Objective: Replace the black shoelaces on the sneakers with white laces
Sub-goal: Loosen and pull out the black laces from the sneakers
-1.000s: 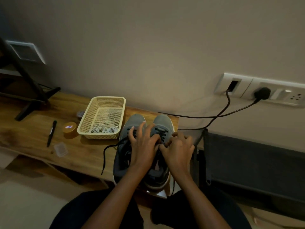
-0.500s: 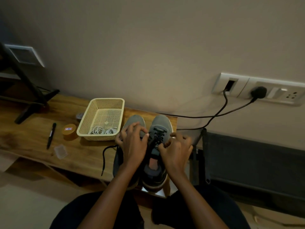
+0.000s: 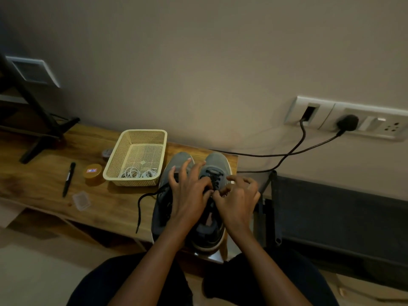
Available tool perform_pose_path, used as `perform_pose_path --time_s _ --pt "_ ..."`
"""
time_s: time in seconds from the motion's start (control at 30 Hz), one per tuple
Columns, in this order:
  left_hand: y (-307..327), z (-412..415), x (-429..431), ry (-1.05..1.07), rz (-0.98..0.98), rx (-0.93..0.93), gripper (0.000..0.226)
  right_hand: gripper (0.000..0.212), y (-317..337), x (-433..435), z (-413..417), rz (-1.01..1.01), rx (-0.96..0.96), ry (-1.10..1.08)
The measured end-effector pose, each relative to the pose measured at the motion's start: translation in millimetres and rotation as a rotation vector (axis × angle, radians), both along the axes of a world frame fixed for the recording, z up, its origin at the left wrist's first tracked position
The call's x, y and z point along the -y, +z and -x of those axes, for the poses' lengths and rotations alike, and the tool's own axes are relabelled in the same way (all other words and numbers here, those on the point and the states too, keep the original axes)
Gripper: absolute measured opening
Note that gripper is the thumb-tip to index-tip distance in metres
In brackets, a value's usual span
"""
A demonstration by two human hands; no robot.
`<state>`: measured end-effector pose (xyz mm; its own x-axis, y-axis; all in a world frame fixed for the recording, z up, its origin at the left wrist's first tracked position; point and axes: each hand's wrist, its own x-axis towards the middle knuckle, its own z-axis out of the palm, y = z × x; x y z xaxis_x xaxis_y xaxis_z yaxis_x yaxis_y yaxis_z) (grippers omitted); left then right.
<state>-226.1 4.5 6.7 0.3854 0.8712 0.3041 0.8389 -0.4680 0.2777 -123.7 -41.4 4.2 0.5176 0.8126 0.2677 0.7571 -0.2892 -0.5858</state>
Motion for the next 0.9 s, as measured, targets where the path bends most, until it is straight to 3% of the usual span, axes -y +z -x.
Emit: perform_pose_path --time_s 0.33,0.43,0.5,0.6,0.9 --pt "11.8 14.1 -4.7 0.298 0.089 0.428 0.010 0.013 0.8 0.7 -0.2 -0.007 -0.013 0.008" --pt "9.9 13.3 -4.4 0.131 0.099 0.346 0.017 0.011 0.0 0.9 -1.6 -0.007 -0.035 0.011" --pt "6.9 9.9 -0.6 -0.013 0.059 0.159 0.020 0.010 0.8 1.0 -2.0 -0.012 -0.049 0.013" --pt "0.6 2.6 4.8 -0.040 0.051 -0.035 0.017 0.009 2.9 2.0 -0.7 -0.013 -0.062 0.008" --pt "2.7 2.1 1.9 0.091 -0.015 0.129 0.011 0.013 2.1 2.7 1.6 -0.011 -0.007 -0.013"
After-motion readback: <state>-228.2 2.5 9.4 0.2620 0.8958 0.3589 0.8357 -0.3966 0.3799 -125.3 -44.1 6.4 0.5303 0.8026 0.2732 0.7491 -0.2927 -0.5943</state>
